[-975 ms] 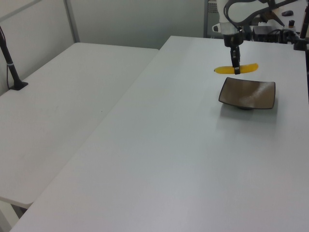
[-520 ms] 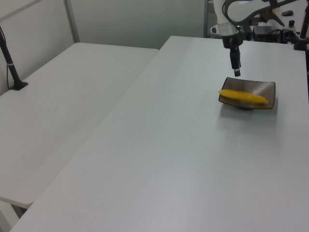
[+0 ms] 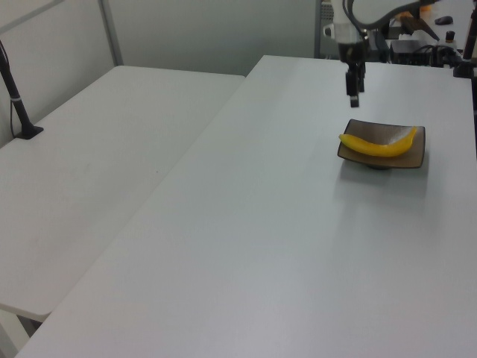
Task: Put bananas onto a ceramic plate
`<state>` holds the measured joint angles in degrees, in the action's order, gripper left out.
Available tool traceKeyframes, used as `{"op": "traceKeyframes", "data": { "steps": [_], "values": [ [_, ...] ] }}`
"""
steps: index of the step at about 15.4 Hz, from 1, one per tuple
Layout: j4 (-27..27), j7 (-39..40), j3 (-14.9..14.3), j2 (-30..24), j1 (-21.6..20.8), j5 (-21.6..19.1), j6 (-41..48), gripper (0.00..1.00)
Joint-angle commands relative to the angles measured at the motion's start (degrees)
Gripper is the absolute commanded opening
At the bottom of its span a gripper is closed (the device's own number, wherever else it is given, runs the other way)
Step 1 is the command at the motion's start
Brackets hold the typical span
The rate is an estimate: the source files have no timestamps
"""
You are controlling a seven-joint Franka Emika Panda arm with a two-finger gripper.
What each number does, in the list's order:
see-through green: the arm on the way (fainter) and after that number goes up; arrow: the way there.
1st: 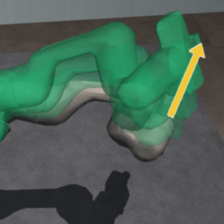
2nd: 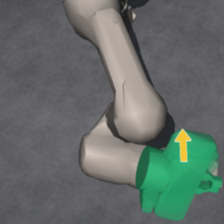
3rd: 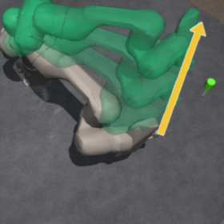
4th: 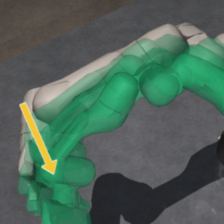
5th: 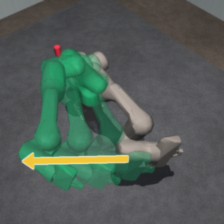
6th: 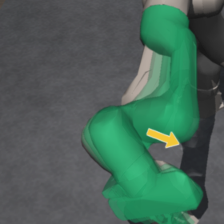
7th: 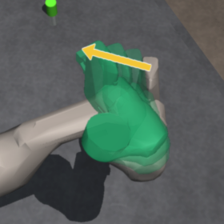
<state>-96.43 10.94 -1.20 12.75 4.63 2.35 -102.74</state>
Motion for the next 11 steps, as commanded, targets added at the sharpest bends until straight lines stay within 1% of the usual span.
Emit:
{"op": "traceKeyframes", "data": {
  "steps": [1,2,5,7,8,10,11],
  "values": [
    [3.1,-8.1,-0.1,-1.6,-3.2,-1.6,-1.2,1.0],
    [3.1,-10.3,0.0,-2.7,-3.7,-2.0,-1.6,1.0],
    [2.5,-11.2,0.1,-6.3,-6.2,-3.2,-2.4,1.0],
    [0.6,-11.0,3.6,-8.7,-6.4,-3.8,-1.1,1.0],
    [-0.6,-11.1,4.6,-9.7,-6.5,-2.8,-0.4,1.0],
    [-2.3,-11.0,5.2,-11.5,-6.7,-2.7,0.6,1.0],
    [-2.3,-11.1,5.4,-11.7,-6.7,-3.3,0.8,1.0]
  ]
}}
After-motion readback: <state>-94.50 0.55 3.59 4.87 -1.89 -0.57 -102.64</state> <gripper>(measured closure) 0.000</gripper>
